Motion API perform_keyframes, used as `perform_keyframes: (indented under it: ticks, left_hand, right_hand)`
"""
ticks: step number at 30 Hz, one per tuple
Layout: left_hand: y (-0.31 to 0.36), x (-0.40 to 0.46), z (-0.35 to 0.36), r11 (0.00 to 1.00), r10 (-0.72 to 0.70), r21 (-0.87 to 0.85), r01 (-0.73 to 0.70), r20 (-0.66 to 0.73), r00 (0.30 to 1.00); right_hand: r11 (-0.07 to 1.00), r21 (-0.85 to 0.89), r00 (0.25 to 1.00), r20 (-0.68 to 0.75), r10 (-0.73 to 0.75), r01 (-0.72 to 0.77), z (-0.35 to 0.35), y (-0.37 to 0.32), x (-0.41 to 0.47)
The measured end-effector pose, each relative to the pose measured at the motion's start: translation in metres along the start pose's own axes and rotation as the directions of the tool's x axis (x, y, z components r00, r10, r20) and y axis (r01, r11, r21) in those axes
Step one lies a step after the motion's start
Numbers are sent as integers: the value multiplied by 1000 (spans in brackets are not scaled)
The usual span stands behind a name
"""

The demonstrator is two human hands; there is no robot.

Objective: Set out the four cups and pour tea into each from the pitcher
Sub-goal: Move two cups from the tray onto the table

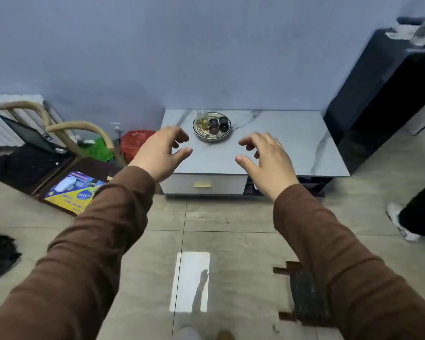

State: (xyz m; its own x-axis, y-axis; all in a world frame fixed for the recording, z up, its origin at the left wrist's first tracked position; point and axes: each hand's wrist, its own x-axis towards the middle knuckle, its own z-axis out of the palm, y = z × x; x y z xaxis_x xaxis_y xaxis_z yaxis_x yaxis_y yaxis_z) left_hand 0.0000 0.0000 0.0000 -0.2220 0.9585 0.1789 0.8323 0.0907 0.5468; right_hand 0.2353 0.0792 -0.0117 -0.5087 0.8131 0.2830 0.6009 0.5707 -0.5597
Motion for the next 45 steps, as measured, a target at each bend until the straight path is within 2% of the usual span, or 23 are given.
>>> perform_keyframes:
  ticks: [7, 15, 21, 34, 45]
  left_hand:
    - [-63, 32, 52, 989, -149, 30, 147, 164, 975]
    - [-135, 96, 95, 984, -181, 44, 175, 295, 938]
    - [-160, 160, 132, 977, -214, 60, 207, 382, 899]
    - [-202, 302, 197, 944, -327, 85, 318, 368, 871]
    - [-266, 424, 270, 907, -407, 25, 421, 309, 860]
  right_hand:
    - [990, -51, 977, 159, 139, -132, 72, 40, 28]
    - [957, -88, 931, 223, 288, -275, 133, 81, 79]
    - [916, -74, 879, 260, 399, -394, 157, 121, 123]
    - [899, -54, 838, 342, 425, -434, 197, 218, 277]
    - [890, -13, 851, 285, 441, -456, 276, 305, 399]
